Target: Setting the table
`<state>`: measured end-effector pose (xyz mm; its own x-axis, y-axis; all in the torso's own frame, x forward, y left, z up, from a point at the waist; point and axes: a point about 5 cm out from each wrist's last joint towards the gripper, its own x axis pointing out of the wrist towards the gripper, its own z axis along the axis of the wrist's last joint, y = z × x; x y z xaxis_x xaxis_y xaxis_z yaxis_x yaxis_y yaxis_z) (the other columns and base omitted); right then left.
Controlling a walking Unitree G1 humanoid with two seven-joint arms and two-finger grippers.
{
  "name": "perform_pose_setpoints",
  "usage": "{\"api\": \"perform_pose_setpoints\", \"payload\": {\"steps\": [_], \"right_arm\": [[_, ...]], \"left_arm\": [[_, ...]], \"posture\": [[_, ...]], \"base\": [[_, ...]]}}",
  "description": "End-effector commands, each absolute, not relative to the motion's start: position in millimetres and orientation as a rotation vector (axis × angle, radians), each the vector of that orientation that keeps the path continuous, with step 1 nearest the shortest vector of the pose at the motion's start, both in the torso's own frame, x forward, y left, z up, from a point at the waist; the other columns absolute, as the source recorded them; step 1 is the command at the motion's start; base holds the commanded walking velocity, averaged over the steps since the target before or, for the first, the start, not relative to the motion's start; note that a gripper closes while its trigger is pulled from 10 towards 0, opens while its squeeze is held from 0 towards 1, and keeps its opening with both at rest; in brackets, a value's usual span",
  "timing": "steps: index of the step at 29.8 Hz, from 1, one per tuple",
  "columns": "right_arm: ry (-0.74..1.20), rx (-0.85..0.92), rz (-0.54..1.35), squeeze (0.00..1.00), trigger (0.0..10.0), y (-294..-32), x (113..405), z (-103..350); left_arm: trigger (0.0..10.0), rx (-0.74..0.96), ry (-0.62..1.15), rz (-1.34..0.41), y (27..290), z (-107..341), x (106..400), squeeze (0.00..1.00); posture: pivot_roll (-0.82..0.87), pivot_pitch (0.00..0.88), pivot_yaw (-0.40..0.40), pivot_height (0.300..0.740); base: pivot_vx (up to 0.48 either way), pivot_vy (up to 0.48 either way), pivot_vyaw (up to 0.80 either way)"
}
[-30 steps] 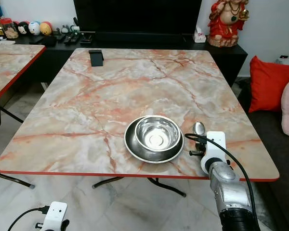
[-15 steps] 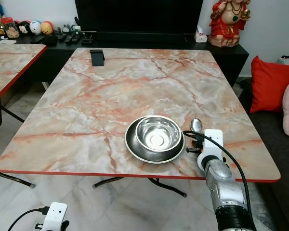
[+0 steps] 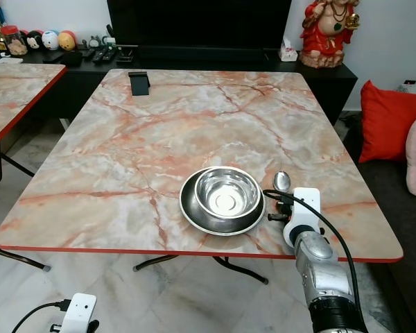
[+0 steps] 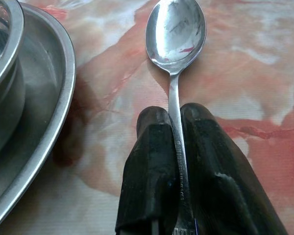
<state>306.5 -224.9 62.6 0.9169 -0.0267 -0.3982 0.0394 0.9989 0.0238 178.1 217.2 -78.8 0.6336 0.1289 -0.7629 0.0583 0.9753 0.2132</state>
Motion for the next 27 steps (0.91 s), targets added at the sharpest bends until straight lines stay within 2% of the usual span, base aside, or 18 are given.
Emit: {"api": "perform_pose_setpoints", "payload": {"steps": [1,27], "right_arm": [[0.410,0.032,-0.037,0.00,10.0,-224.7,307.5,61.8],[0.408,0.044,-0.026,0.00,10.0,-220.9,308.8,58.1]], "left_arm": [[10.0,0.251,0.901,0.028,219.6,-79.7,175.8,0.00],[10.0,0.256,0.905,0.023,219.3,-80.0,175.5,0.00]], "posture": [[0.01,0.000,-0.015,0.731],[0.02,0.000,-0.015,0.731]], "base": [[0.000,0.000,0.00],[0.000,0.000,0.00]]}}
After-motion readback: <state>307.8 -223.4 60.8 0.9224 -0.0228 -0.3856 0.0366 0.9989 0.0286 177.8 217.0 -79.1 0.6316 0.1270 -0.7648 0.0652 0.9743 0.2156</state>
